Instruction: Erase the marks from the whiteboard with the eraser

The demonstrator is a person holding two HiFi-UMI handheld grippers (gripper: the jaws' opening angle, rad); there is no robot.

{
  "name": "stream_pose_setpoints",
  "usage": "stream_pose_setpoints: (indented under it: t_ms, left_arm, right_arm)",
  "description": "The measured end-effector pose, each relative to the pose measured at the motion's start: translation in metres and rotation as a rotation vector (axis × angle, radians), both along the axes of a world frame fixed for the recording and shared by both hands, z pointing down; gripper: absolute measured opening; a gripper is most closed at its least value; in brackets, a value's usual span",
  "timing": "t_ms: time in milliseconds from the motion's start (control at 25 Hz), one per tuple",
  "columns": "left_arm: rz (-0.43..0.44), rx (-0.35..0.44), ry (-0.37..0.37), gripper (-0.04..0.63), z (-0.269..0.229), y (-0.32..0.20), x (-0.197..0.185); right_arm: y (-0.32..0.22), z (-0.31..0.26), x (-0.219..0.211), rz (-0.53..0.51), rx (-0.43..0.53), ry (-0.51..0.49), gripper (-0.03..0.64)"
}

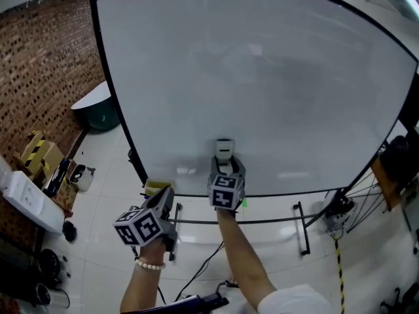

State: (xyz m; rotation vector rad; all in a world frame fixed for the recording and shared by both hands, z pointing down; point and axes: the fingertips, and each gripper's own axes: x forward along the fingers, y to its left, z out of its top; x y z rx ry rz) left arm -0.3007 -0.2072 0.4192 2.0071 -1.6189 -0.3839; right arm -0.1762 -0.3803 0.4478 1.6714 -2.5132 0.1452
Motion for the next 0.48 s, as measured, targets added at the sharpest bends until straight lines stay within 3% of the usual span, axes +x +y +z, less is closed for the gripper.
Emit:
stream_pose_setpoints:
  t_ms: [480]
  left_arm:
    - [0.031, -0.012, -0.002, -0.012, 0.004, -0.054, 0.128]
  right_arm:
    - [-0.031, -0.001, 0.127, -0.031, 0.018, 0.023, 0.255]
